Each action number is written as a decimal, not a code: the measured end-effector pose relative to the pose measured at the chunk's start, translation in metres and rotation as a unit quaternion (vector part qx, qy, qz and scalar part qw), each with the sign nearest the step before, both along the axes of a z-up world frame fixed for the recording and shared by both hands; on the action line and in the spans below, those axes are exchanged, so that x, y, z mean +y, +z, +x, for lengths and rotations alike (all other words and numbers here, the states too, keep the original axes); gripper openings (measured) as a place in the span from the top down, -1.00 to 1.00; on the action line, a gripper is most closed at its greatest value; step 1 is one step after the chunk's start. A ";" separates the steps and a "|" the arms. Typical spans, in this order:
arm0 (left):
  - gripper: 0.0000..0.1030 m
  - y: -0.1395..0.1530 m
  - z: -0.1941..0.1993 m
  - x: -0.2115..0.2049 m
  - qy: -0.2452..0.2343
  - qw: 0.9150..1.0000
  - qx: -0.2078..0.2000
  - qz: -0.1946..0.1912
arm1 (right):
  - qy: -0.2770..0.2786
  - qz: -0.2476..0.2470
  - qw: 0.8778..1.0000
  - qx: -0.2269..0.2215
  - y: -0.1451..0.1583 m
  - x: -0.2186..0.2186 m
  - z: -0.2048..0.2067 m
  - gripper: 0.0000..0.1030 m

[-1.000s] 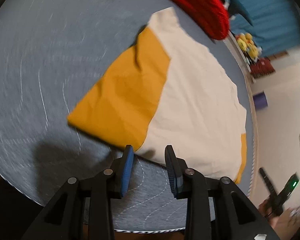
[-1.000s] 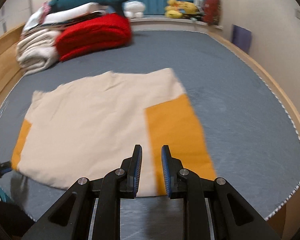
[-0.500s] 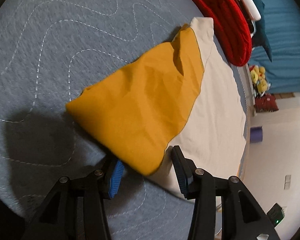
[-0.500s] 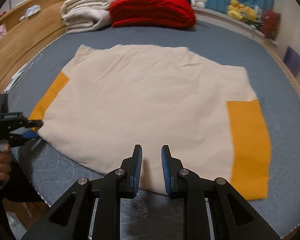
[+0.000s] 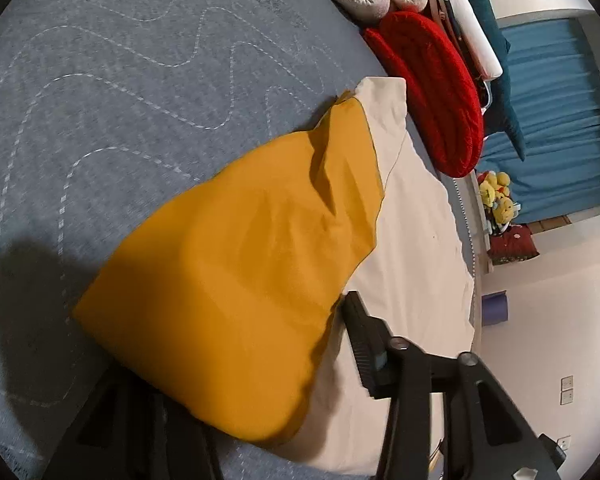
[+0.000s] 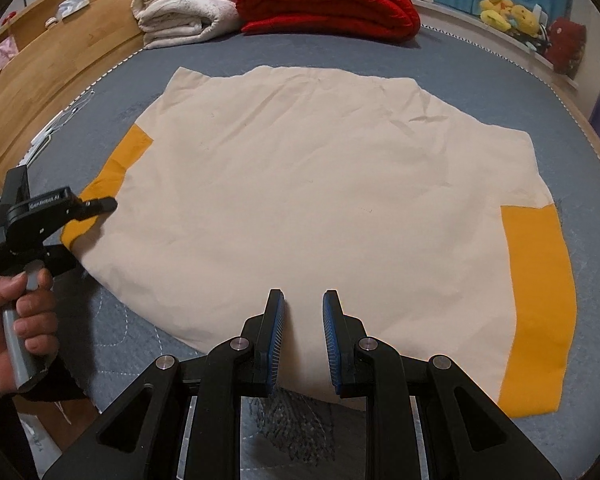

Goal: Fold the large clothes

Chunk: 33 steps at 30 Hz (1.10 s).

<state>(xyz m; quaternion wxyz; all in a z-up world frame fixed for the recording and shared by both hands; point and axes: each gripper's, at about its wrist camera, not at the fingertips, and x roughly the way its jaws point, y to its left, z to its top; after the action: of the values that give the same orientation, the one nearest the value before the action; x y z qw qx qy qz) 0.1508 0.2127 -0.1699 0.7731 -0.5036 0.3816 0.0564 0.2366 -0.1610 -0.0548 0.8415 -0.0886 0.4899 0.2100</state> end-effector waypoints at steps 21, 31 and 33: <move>0.80 0.184 -0.064 0.030 -0.120 0.956 0.003 0.269 | 0.120 0.110 0.987 -0.016 0.029 0.081 -0.028 0.59; 0.80 0.159 -0.061 -0.006 -0.147 0.933 -0.003 0.327 | 0.166 0.032 0.981 0.091 -0.043 0.133 -0.031 0.59; 0.80 0.165 -0.058 -0.021 -0.161 0.924 -0.017 0.347 | 0.165 0.027 0.983 0.079 -0.038 0.131 -0.028 0.59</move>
<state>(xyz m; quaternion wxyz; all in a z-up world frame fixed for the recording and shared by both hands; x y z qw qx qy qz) 0.0927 0.1913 -0.0051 0.9045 -0.1371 0.4005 0.0515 0.2085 -0.0298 -0.0930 0.7561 -0.1279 0.5277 0.3653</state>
